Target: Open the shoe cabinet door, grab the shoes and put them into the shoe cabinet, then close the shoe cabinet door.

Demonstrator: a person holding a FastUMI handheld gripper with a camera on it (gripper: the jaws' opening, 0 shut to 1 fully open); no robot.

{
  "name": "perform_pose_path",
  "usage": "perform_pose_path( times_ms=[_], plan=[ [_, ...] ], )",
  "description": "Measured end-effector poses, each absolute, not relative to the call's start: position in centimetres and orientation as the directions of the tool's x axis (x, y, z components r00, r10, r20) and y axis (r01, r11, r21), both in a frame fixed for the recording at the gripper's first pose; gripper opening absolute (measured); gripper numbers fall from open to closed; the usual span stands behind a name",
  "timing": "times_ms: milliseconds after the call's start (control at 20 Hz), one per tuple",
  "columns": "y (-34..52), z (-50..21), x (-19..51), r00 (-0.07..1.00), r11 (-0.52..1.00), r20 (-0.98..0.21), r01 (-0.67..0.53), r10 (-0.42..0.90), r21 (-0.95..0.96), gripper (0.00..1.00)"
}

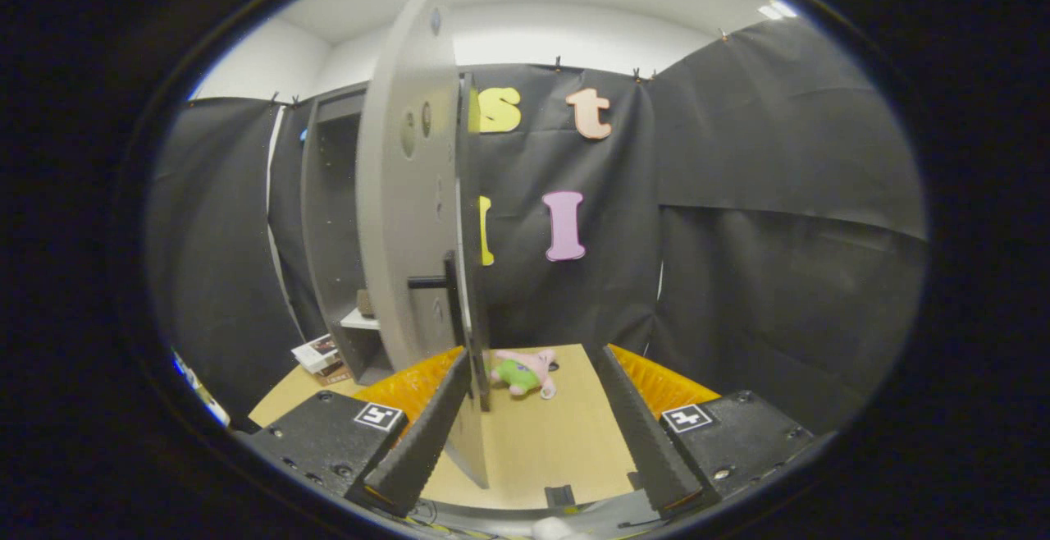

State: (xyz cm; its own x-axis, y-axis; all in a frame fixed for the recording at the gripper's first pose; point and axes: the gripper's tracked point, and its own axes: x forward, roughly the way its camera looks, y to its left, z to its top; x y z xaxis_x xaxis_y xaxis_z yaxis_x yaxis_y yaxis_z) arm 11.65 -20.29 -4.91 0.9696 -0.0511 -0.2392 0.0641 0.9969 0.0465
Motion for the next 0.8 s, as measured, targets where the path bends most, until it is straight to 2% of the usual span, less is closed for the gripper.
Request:
perform_pose_path(
  times_ms=[400, 600, 800],
  plan=[
    [-18.9, -5.3, 16.1, 0.959, 0.988, -0.241, -0.134, 0.148, 0.076, 0.98],
    [-18.4, -5.1, 15.9, 0.958, 0.989, -0.247, -0.144, 0.143, 0.014, 0.97],
    [-17.4, -5.0, 15.6, 0.964, 0.996, -0.250, -0.089, 0.092, 0.025, 0.93]
  ],
)
